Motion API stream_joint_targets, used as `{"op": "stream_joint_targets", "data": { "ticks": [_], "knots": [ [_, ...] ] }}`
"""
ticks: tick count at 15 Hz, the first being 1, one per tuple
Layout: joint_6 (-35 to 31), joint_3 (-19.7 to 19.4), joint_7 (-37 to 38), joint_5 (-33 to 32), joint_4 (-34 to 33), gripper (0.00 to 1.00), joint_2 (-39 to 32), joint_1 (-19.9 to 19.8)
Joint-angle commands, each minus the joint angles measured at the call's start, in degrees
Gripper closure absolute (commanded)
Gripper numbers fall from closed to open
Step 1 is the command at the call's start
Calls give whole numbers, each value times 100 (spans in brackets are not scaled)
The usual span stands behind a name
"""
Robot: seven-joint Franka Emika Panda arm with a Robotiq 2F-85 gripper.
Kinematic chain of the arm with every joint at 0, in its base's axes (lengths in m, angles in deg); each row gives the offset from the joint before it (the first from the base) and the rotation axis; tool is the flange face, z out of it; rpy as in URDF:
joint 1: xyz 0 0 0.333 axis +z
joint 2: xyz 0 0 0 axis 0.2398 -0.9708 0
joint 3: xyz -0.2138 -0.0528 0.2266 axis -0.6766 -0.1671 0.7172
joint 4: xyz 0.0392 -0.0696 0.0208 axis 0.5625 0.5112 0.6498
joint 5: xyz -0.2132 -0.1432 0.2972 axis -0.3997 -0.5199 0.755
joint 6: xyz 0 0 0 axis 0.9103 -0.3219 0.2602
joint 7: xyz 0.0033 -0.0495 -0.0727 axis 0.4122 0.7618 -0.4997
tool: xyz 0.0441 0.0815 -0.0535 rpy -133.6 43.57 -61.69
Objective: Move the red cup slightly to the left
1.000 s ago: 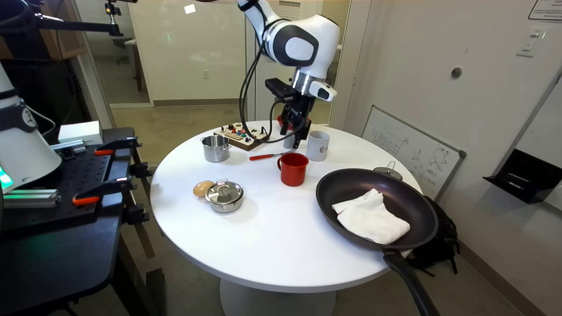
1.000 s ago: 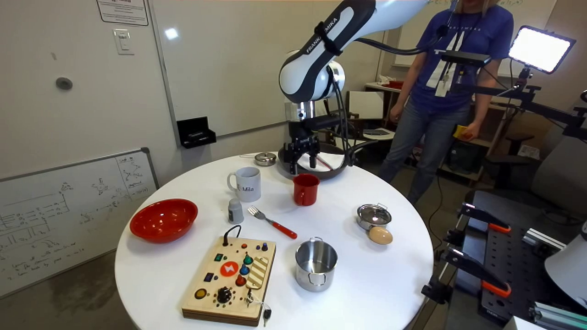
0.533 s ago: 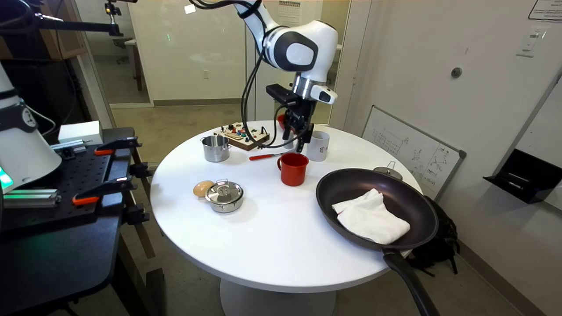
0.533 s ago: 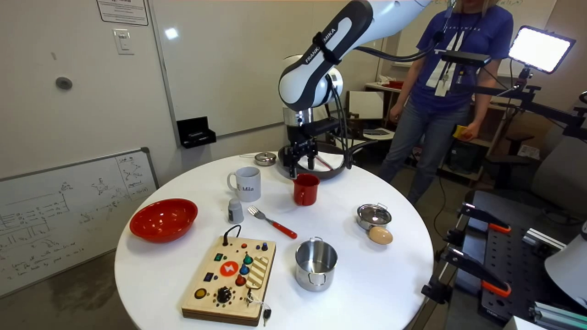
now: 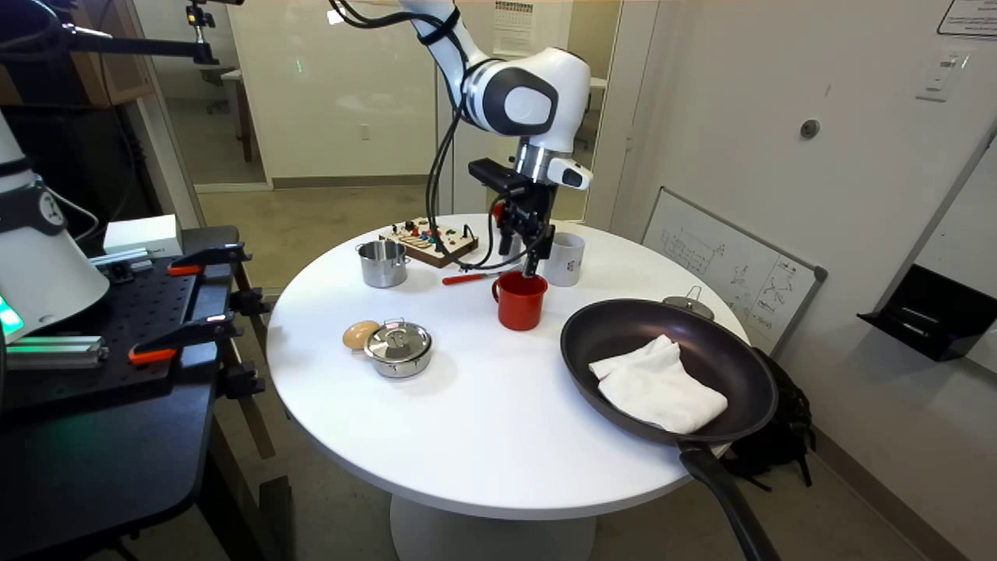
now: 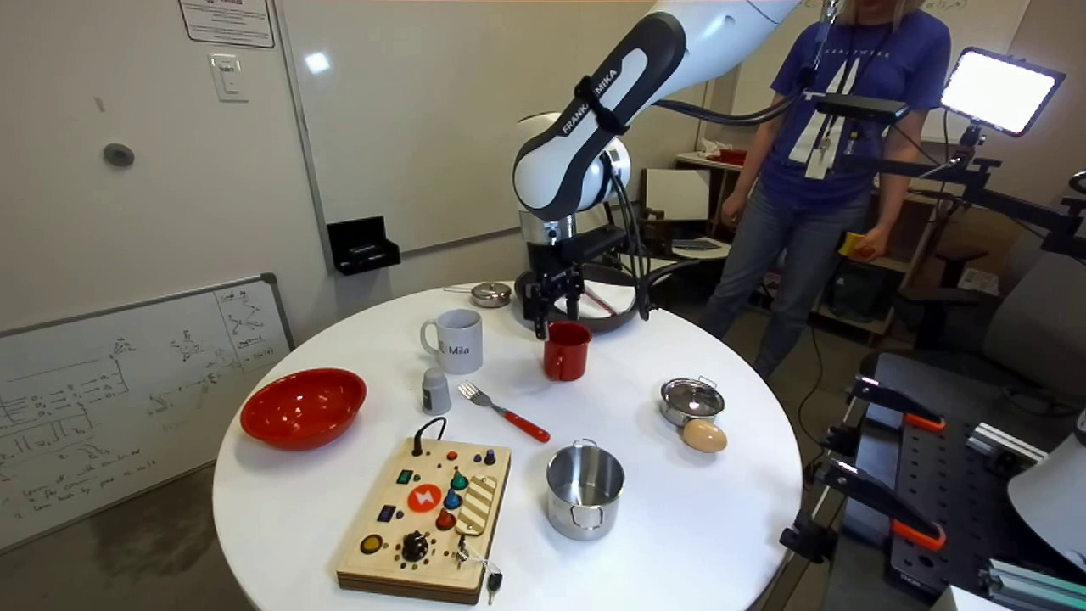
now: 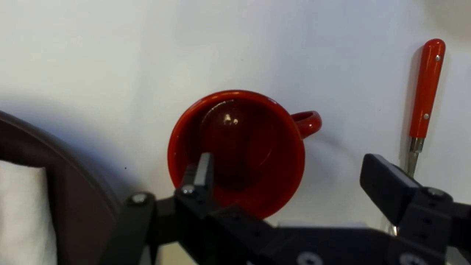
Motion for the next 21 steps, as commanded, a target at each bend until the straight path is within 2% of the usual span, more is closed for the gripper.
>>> {"op": "stream_joint_targets", "data": {
  "ticks": [1,5,8,20,21],
  "knots": [
    [-68,144,-322,47,-161,0,-115,-132],
    [-358,305,-704,111,-84,0,-129,-274],
    [-340,409,-939,145,-148,0,-200,-359],
    [-57,344,-885,42,-834,0,-774,-244],
    [-64,333,-852,47,-885,16,-811,-239]
  ]
}}
